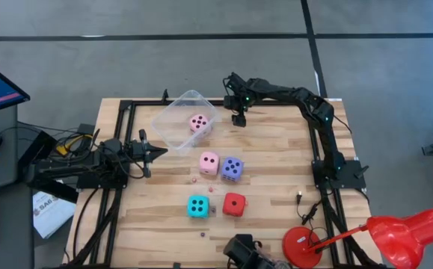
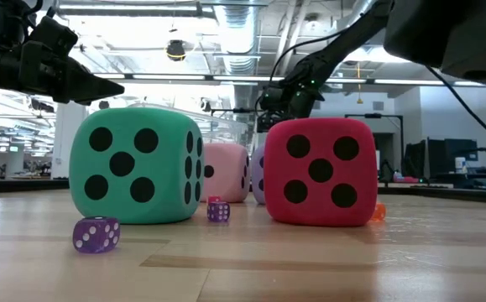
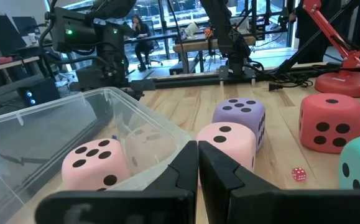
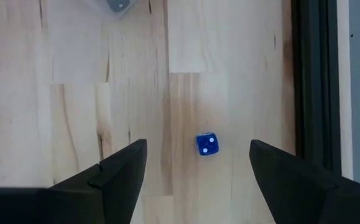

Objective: Pick & Place Dice
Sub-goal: Put the small blue dice into the transparent container

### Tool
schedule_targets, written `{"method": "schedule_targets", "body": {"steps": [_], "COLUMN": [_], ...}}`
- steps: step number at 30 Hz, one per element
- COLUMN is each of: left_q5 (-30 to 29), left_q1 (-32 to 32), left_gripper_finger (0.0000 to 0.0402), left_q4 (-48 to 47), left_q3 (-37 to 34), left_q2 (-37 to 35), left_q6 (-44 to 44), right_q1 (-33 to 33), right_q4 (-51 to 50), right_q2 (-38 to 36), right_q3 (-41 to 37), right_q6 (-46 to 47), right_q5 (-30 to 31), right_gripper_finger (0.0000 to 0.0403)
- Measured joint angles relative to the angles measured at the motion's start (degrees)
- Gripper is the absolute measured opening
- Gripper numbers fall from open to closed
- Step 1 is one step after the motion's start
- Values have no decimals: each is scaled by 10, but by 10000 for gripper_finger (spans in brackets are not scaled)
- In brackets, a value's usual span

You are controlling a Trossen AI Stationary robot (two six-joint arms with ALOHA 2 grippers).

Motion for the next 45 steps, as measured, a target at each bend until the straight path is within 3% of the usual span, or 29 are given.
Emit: {"method": "schedule_targets", "body": {"steps": [37, 45], "left_q5": [0, 0], "left_q1": [0, 0], "left_gripper_finger": [3, 3], "left_q4": [2, 2], "left_q3": [0, 0], "left_q2": [0, 0], "left_q6": [0, 0], "right_q1": [-6, -6], "right_q4": [50, 48], "right_q2": [38, 38], "right_q3": [-20, -20], "right_q6": [-16, -16], "right_q5": [22, 22], "right_gripper_finger": [280, 230]}}
